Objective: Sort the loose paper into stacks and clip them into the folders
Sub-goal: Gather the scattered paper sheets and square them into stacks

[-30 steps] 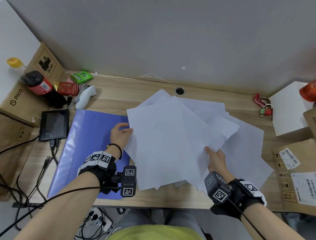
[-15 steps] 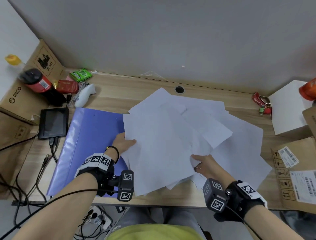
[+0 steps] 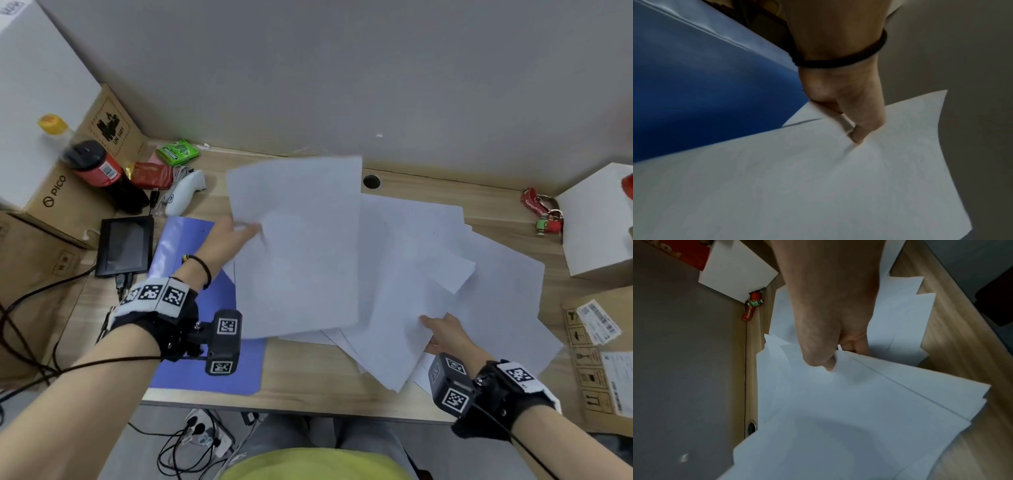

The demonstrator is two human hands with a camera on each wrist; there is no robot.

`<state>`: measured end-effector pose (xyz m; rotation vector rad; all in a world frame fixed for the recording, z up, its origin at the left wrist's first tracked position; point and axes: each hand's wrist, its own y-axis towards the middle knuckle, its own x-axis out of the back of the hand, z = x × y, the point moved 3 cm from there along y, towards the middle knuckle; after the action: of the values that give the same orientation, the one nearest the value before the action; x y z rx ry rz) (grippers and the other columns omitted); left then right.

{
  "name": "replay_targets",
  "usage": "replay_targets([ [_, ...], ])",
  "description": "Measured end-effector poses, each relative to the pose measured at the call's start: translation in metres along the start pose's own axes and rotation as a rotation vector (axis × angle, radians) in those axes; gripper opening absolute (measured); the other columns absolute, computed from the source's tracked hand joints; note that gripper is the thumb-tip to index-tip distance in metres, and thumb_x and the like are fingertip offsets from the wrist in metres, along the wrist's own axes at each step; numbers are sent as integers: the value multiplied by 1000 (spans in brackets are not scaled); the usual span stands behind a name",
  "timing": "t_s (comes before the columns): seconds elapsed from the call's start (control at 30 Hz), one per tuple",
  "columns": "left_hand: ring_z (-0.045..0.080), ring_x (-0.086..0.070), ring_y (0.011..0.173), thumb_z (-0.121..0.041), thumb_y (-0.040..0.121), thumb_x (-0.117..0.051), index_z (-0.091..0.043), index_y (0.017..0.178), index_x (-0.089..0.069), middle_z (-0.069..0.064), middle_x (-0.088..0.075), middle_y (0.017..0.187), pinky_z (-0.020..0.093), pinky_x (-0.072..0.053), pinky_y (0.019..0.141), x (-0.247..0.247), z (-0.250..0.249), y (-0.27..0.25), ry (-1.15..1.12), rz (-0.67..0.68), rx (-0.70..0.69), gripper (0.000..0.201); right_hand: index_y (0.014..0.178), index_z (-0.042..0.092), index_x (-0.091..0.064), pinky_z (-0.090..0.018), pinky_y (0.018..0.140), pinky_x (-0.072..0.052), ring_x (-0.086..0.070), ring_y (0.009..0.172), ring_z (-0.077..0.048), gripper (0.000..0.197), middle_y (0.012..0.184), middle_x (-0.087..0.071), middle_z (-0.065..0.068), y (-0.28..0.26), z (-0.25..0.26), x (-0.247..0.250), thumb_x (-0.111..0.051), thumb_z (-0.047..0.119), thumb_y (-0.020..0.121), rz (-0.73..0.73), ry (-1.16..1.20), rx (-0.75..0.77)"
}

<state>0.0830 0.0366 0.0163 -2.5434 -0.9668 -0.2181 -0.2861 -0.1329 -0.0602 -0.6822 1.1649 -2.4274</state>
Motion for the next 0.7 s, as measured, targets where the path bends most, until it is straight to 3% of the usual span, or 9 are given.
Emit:
replay_targets([
  [0.07,4,-67,82,-13,84,-65,-19,95,-65,-12,-73,86,27,-50,81,10,-20,9,-299,-118,-44,13,83,4,-51,-21,36,-48,-64,47,-19,12,74,-57,-13,-6,-2,-8,-51,-1,94,10,37,0],
  [0.17,23,-64,109,-11,88,-60,-3,123,-59,10,-66,120,34,-52,95,22,-34,20,-638,-230,-63,35,84,6,-51,-18,34,-46,-59,56,-24,14,74,-56,-12,-7,-6,-15,-48,-4,94,0,71,-1],
  [0.23,20,-64,111,-11,93,-58,-4,128,-56,9,-63,124,31,-51,97,15,-34,21,-732,-230,-30,36,85,5,-52,-18,36,-44,-57,46,-18,13,70,-56,-11,-7,-5,-19,-49,-4,93,18,101,4],
  [0.3,17,-64,109,-13,95,-56,-14,122,-59,3,-64,124,31,-53,93,-5,-28,16,-683,-115,0,28,80,3,-49,-15,36,-35,-45,32,-12,15,54,-50,-7,-3,-5,-21,-48,-7,91,31,133,-7],
  [0.37,19,-66,104,-15,94,-57,-17,121,-58,1,-66,121,33,-57,82,-28,-11,9,-560,-3,65,27,73,5,-46,-13,34,-29,-39,31,-9,22,41,-45,2,-6,-2,-25,-48,-8,90,48,182,-9],
  [0.43,18,-68,99,-17,92,-61,-13,126,-57,3,-67,120,32,-58,74,-48,15,1,-448,93,170,34,84,4,-54,-16,41,-41,-53,51,-14,16,60,-58,-3,-8,3,-30,-49,-10,89,94,310,21],
  [0.5,21,-68,101,-20,91,-63,-11,128,-57,7,-66,123,35,-57,78,-64,40,-8,-334,184,282,38,90,4,-57,-23,47,-50,-58,63,-21,19,72,-62,-9,-9,7,-35,-50,-13,87,130,402,53],
  [0.6,24,-65,107,-24,91,-64,-12,128,-58,6,-65,125,39,-52,90,-77,66,-17,-215,207,362,40,67,11,-47,-25,48,-30,-41,53,-17,23,59,-43,-10,-16,17,-40,-54,-11,72,128,362,89],
  [0.7,25,-62,112,-22,89,-66,-13,131,-55,2,-63,127,44,-47,99,-77,74,-19,-263,150,365,44,79,9,-55,-22,45,-39,-49,46,-11,16,52,-54,-3,-29,24,-42,-53,-3,89,301,336,129],
])
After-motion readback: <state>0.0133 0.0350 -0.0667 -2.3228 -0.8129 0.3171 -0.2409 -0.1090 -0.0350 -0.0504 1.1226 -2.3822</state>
